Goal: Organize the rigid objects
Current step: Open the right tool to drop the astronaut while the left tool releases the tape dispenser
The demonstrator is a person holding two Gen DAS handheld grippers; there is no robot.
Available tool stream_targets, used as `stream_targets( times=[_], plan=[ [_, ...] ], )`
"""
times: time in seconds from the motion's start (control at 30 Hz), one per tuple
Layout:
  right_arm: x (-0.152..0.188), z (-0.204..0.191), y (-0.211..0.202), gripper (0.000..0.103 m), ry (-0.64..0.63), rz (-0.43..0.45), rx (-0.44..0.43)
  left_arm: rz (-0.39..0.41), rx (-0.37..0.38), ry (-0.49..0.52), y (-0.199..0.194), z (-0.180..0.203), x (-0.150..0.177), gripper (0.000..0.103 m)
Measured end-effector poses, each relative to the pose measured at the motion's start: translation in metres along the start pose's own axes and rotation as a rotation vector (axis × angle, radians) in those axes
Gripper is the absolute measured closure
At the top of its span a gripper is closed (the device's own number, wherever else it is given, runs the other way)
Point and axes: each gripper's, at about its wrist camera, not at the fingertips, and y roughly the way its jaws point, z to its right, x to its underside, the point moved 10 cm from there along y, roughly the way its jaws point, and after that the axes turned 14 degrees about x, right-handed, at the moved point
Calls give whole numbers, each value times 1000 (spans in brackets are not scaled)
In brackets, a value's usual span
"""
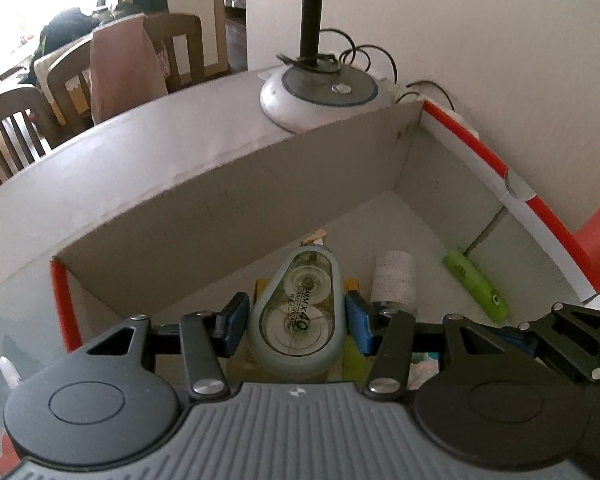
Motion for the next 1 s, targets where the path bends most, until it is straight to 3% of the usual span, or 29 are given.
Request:
stream_targets(
  times=[0.43, 0.7, 0.77, 0.83, 1.0],
  plan=[
    [2, -1, 2, 46, 0, -31, -10, -44, 18, -20, 5, -2, 5, 51],
    [-2, 0, -7, 38, 17, -13, -22, -51, 15, -11, 0, 0, 9, 51],
    [-2, 1, -10, 38, 23, -9, -18, -44, 14, -10, -4, 0, 11, 50],
    [-3, 2, -14, 37, 35, -2, -18, -33, 8, -5, -9, -1, 12, 42],
    [-6, 5, -25, 35, 69, 15, -19, -9, 25, -2, -23, -1, 16, 40]
  ],
)
